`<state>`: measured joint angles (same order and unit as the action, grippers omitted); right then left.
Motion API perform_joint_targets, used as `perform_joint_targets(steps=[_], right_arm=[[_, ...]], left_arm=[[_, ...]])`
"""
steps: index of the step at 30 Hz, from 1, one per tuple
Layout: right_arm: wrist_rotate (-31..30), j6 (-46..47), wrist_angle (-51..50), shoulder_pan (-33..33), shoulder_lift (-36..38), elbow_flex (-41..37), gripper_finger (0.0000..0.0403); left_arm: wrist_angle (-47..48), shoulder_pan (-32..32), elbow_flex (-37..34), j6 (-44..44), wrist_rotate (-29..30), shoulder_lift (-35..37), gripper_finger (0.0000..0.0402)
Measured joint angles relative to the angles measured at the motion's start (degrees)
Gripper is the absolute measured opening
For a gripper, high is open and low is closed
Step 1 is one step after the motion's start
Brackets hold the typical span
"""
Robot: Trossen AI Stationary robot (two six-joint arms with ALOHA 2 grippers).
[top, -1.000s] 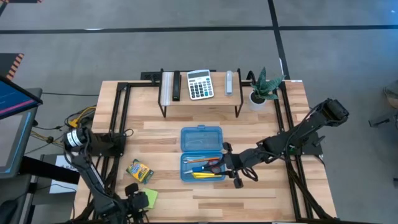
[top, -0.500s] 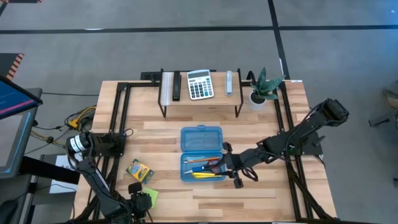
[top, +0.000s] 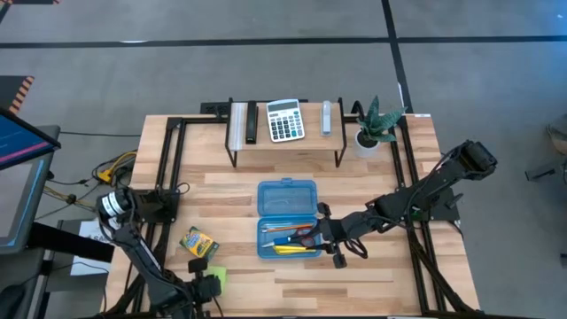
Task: Pack school essentials
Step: Put the green sticky notes into the blue supply box
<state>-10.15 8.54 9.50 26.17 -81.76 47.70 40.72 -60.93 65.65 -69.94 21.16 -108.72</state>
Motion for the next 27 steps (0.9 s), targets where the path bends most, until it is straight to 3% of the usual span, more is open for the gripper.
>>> perform_joint_targets(steps=[11,17,23,27], right_arm=[[0.0,0.0,0.1,-0.1,0.0,0.0,0.0163],[0.0,-0.6,0.1,-0.1,0.0,0.0,0.0163],[0.0,-1.4,0.1,-0.2,0.0,0.0,0.0163],[-0.1,-1.5,0.1,-0.3,0.0,0.0,0.0163]], left_arm=[[11.8,4.0,9.4,9.9,12.9,4.7,0.0],[14.1,8.2,13.8,22.1,20.3,6.2,0.0],[10.7,16.5,13.9,35.1,19.2,6.9,0.0],[1.7,22.4,11.9,45.3,14.5,6.9,0.0]])
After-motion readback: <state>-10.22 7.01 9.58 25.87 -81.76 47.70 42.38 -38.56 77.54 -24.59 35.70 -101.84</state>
